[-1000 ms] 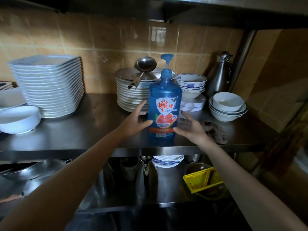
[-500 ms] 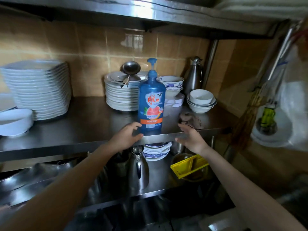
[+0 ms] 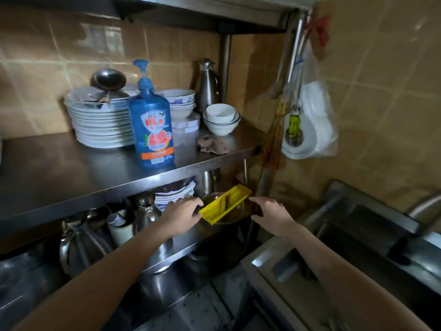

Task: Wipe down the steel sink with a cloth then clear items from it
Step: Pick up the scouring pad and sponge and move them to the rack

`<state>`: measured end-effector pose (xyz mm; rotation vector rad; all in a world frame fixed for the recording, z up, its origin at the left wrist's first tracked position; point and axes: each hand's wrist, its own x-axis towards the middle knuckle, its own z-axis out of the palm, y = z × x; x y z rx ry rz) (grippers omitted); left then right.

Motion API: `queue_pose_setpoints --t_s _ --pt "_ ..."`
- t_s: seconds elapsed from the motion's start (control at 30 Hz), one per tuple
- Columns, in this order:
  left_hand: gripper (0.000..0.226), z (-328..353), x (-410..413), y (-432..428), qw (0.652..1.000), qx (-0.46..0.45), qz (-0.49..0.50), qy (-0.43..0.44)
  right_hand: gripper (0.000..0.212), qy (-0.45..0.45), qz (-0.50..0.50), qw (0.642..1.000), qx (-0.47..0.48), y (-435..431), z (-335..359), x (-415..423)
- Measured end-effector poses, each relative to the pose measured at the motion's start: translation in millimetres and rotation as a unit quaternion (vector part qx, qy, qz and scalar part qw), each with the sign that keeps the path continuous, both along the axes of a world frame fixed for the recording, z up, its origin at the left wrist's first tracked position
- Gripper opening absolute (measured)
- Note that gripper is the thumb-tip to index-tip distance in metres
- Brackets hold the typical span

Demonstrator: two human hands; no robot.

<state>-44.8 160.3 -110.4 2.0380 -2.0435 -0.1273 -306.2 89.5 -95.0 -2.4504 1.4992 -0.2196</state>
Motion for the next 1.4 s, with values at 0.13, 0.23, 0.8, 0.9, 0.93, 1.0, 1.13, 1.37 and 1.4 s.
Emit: queue_pose_setpoints --t_s 0.13,0.23,0.8,0.9,0.93,1.0,1.13,1.37,1.4 --pt "0.038 -17 -43 -22 0.998 0.006 -0.059 0.008 0.054 0.012 -0.065 0.997 0.032 19 -24 -59" --pt "0.035 -31 -80 -34 0.995 0.018 -0.092 0.013 0.045 0.012 -0.121 0.992 0.034 33 -38 -103" --pt "0.031 -86 -260 -91 0.954 0.131 -0.269 0.008 0.05 0.019 -0.323 0.942 0.094 65 -113 -274" --pt "0.031 -100 -279 -105 0.952 0.142 -0.27 0.006 0.052 0.024 -0.321 0.94 0.114 51 -131 -293" --pt "0.031 -105 -285 -110 0.951 0.145 -0.272 0.005 0.053 0.024 -0.32 0.939 0.123 45 -137 -298" --pt "0.033 -113 -297 -121 0.948 0.151 -0.279 0.004 0.056 0.017 -0.322 0.936 0.142 32 -149 -307" --pt "0.034 -133 -322 -146 0.944 0.167 -0.286 -0.007 0.056 0.014 -0.315 0.934 0.171 6 -175 -322" --pt "0.033 -184 -365 -182 0.934 0.216 -0.285 -0.016 0.044 0.01 -0.329 0.916 0.228 -28 -230 -346" --pt "0.033 -192 -371 -187 0.935 0.218 -0.279 -0.014 0.047 0.001 -0.337 0.912 0.235 -31 -237 -349"
